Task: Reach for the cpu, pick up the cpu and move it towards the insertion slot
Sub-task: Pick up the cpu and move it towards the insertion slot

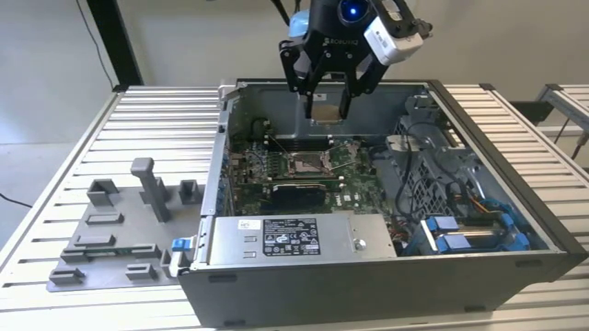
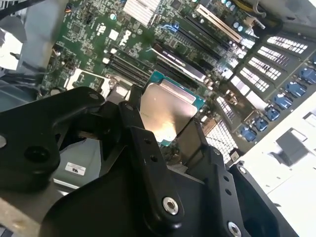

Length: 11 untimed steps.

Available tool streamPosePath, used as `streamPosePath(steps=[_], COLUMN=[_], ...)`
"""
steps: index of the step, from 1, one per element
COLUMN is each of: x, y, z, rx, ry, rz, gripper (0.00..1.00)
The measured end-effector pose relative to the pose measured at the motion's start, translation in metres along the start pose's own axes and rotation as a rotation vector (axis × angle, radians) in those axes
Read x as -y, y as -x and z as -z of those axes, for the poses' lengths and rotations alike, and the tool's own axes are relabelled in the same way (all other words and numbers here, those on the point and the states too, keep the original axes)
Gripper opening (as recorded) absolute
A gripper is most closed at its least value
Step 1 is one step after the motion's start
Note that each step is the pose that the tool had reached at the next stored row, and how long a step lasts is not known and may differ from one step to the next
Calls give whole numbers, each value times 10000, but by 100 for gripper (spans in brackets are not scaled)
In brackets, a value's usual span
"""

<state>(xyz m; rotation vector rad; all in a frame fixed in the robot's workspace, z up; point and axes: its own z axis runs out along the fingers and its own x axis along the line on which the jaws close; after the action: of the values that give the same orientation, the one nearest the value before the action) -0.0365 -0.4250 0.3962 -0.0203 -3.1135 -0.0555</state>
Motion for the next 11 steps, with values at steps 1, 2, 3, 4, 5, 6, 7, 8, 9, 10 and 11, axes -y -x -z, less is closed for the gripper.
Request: streamPosePath(steps=[1, 2, 3, 4, 5, 6, 7, 8, 9, 10, 11], x=[-14, -26, -40, -53, -65, -74, -84, -92, -100, -109, -116], y=[0, 1, 1, 2, 2, 3, 4, 5, 6, 6, 6], z=[-1, -3, -4, -6, -9, -11, -16, -20, -26, -34, -41], rx=[1, 3, 4, 6, 7, 9, 11, 11, 13, 14, 15], ry=[1, 1, 2, 2, 3, 4, 7, 6, 7, 9, 9], rz=[-25, -50, -80, -104, -133, -165, -201, -236, -271, -308, -342], gripper=[0, 0, 0, 0, 0, 0, 0, 0, 0, 0, 0])
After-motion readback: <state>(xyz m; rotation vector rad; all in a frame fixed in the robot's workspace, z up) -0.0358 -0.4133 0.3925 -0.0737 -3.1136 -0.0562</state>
